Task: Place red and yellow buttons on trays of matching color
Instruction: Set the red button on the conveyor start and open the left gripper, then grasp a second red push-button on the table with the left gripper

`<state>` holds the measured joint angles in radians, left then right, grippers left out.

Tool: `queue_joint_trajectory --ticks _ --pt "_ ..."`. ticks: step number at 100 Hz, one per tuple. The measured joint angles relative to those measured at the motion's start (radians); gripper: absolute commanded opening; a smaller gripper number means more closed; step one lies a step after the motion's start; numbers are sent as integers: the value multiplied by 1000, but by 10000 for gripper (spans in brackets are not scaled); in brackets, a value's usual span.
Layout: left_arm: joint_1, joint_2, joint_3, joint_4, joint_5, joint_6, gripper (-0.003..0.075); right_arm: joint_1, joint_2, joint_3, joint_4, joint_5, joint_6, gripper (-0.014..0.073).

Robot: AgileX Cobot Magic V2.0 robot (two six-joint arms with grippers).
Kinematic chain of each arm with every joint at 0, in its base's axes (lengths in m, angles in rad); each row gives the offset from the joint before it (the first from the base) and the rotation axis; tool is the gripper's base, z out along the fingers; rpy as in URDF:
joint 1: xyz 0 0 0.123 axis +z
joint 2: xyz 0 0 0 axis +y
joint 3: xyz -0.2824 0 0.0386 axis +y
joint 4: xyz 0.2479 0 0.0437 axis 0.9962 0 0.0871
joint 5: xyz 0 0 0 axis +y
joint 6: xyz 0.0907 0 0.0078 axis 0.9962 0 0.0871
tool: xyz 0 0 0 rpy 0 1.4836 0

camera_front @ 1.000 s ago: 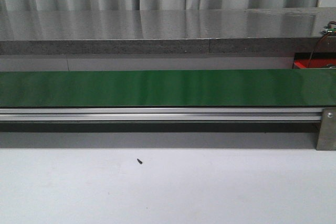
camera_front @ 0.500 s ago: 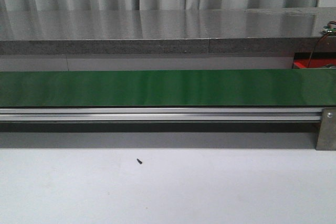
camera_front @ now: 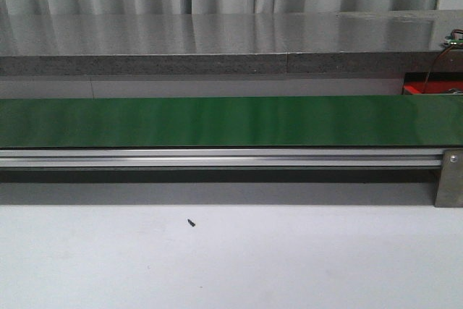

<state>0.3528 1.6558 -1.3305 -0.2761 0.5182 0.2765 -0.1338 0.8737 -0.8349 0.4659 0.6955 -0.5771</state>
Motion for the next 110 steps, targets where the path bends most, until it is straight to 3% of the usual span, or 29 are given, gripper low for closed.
queue_joint_trajectory --ticks 43,110 --pt "202 186 -75 10 -82 0 564 0 0 0 0 0 0 -118" --pt "200 515 -451 30 37 0 564 0 0 0 0 0 0 -118"
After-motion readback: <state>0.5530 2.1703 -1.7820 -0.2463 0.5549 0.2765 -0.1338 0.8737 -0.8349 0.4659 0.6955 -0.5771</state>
